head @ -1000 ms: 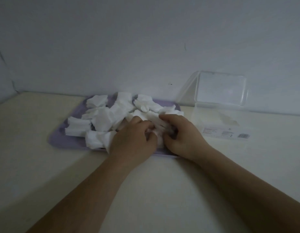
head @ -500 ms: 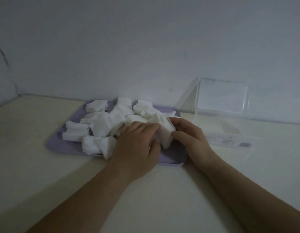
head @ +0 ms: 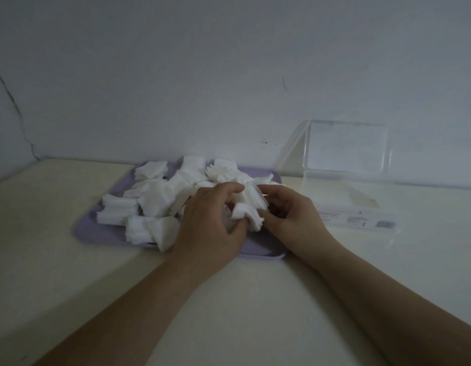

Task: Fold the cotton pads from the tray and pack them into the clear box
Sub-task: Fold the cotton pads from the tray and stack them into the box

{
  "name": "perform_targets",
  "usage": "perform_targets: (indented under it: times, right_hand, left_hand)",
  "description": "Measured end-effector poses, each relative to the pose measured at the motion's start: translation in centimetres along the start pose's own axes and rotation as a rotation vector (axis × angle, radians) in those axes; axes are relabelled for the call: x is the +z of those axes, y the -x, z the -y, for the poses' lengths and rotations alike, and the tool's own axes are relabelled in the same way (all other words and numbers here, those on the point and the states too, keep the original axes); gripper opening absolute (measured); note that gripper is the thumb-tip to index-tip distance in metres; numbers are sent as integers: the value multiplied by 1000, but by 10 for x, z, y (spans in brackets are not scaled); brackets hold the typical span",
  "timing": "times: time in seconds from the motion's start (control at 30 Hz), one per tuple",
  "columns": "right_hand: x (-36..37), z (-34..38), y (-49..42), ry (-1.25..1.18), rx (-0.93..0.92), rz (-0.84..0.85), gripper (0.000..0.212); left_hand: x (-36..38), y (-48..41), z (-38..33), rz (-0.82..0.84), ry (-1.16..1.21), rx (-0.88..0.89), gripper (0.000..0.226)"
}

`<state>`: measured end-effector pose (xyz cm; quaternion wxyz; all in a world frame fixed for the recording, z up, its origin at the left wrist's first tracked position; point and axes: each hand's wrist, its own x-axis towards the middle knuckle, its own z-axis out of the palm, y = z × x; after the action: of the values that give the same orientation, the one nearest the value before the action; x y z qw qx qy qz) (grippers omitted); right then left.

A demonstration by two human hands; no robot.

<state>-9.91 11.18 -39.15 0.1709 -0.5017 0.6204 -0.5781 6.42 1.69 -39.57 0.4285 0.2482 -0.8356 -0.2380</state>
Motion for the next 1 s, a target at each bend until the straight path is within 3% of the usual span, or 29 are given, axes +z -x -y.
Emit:
perform_targets:
  times: [0.2, 0.37, 0.47, 0.57, 0.67, 0.77, 1.0]
  right_hand:
    - [2, 5, 1, 138, -15, -332, 29]
    - [3, 13, 2, 51, 18, -384, 36]
    - [1, 27, -1, -24, 30, -405, 30]
    - [1, 46, -2, -229, 122, -359, 22]
    - [-1, 56, 0, -378, 207, -268, 23]
    - [-10, 53, 7, -326, 200, -211, 38]
    - [-39, 32, 43, -225, 189, -132, 21]
  left_hand:
    - [-3, -3, 7, 24, 65, -11, 7]
    - [-6, -5, 1, 12, 213, -101, 9]
    - [-15, -14, -5, -81, 239, -135, 19]
    - [-28, -20, -21, -70, 405, -213, 24]
    - [-36, -19, -37, 84, 597, -319, 30]
    - [-34, -12, -44, 226, 671, -355, 24]
    - [-22, -4, -50, 587, 557, -312, 15]
